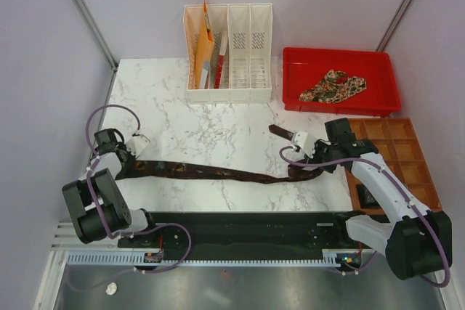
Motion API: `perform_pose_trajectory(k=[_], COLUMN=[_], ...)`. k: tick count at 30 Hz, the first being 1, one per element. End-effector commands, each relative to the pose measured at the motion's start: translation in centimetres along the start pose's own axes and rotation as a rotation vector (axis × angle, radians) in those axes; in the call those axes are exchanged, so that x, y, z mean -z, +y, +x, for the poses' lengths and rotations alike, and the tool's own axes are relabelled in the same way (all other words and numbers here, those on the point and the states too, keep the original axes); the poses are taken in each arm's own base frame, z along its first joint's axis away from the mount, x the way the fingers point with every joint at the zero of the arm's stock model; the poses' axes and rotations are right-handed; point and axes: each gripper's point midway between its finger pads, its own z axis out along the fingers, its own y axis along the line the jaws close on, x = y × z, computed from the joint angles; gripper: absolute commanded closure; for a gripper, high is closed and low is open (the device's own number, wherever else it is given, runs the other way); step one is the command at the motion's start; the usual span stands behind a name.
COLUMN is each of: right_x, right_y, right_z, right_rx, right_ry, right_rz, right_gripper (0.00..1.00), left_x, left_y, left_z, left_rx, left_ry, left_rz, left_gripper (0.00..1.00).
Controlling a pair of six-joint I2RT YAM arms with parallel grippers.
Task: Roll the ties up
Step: Place the tie at the center of the board.
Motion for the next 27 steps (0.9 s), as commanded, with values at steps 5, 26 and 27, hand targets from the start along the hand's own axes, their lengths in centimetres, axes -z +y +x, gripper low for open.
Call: perform_pose_trajectory(k=[5, 26, 27], right_x=[0.6, 0.4, -1.1], right_y=[-1.6, -10.4, -11.1], right_z=[-0.6, -6.4, -6.1], right_rx=[0.016, -0.647, -0.654], right_ry=[-0.017, -0.151, -0.130], right_rz=[0.024, 0.132, 0.125], right_gripper=[0.77, 0.20, 0.24], left_x=[0.0, 7.6, 7.7], left_y=[1.8, -8.5, -8.5], left_z=[0.6, -13.6, -14.1], left_rx=[0.048, -0.142, -0.135], left_ry=[0.040, -0.351, -0.362], left_rz=[0.021, 0.376, 0.382], left_gripper=[0.80, 0.29, 0.30])
